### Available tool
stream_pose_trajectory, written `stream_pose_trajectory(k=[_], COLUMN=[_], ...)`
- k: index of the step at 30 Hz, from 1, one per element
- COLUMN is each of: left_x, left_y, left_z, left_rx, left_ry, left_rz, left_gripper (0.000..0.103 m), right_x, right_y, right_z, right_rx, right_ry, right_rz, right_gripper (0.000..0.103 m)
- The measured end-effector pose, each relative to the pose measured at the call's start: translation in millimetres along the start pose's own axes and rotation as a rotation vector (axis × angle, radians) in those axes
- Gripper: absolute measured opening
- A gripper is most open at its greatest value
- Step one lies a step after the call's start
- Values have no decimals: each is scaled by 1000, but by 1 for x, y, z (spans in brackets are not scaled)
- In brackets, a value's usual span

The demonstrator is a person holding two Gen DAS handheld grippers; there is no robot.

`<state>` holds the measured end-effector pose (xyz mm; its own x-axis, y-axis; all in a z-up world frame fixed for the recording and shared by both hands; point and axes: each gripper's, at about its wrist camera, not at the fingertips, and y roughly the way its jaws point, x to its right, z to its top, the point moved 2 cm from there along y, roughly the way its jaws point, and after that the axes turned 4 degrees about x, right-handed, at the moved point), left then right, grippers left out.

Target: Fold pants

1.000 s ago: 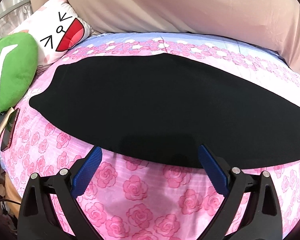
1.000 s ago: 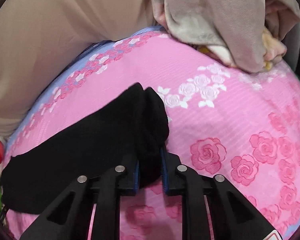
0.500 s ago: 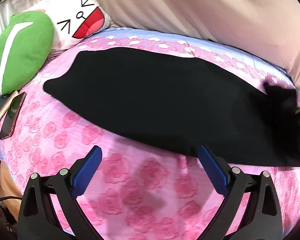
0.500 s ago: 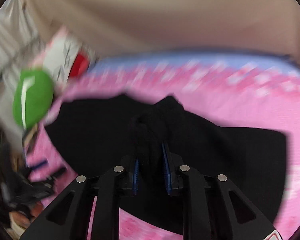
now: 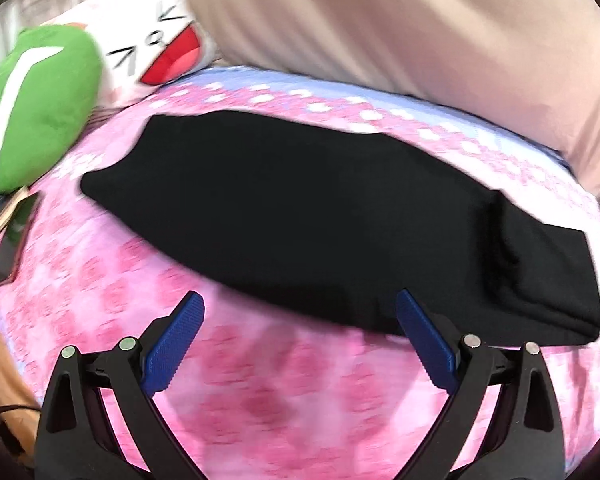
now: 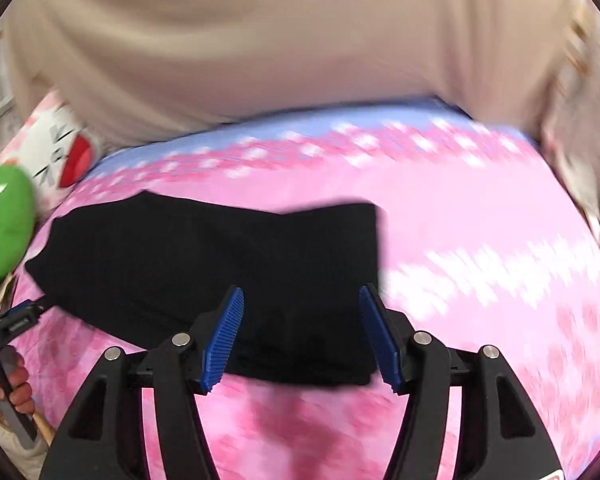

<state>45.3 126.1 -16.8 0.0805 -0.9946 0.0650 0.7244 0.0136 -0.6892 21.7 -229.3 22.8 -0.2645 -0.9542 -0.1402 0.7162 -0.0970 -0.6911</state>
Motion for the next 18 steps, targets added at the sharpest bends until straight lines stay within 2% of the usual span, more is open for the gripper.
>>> stream_pose_trajectory(k=[4,7,9,10,11,12,13,14,15,16,18], left_x=[53,95,113,125,132,138,143,153,159,160,156], left_y=[8,26,42,54,64,70,69,67,64,59,40], left_z=[11,16,15,14,12,11,12,14,13,20,36], left_rx=[-60,-136,-192,-226,-253,-262,-221,-186,-189,-173,-121], left_ry=[26,22,16,7,1,7,35,87,109,101,87], left_rz=[-190,-344,-361,-394,-400,-371,-330,-297,-279,-295,-331], left_gripper=[95,95,94,94,88,87,64,27,26,13,13], right_x=[32,34,30,31,30,33,37,40,44,46,47], right_y=[10,4,2,0,2,5,6,7,7,5,2], right_z=[-19,-34,-43,-46,-50,-54,-57,-60,-63,-63,-61], right_rx=[-29,-26,-22,-24,-34,-48,-56,-61,-65,-61,-46], right_ry=[99,80,42,31,24,28,39,53,67,74,76], right_rz=[-38,-34,-11,-17,-23,-30,-33,-30,-21,-19,-13], right_gripper=[59,59,59,59,59,59,59,60,60,60,60])
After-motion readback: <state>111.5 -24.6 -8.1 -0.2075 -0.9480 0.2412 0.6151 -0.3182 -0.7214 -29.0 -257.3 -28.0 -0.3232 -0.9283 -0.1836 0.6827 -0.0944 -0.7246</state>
